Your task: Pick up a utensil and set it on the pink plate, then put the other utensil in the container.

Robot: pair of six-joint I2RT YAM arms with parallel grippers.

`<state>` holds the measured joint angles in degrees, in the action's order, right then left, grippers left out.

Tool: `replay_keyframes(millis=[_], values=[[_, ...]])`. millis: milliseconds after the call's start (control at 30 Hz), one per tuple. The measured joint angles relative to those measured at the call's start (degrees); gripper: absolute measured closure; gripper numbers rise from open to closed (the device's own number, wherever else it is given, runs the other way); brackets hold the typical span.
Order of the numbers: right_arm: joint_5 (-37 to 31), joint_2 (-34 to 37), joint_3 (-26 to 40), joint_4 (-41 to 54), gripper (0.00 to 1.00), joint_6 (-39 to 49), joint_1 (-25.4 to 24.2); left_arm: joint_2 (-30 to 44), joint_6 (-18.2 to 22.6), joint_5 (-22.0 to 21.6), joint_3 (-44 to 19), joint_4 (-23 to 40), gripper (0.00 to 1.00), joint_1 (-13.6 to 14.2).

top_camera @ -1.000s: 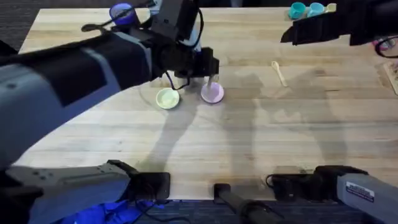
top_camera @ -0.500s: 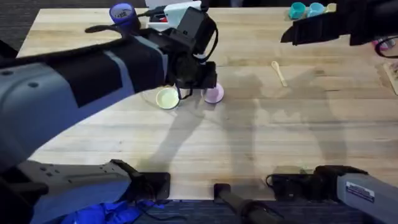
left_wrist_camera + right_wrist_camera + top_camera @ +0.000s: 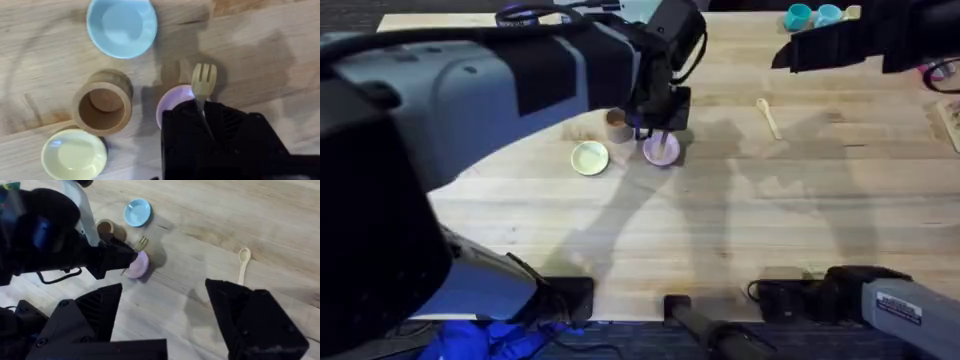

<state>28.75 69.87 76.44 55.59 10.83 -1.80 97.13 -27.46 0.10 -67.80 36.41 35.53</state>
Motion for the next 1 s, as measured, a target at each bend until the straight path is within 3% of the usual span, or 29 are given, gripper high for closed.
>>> replay_keyframes(millis=[1000], values=[[0.0, 0.0, 0.0, 0.0, 0.005, 0.0, 0.0, 3.1, -0.1, -1.7, 0.0, 2.6, 0.962, 0.2]])
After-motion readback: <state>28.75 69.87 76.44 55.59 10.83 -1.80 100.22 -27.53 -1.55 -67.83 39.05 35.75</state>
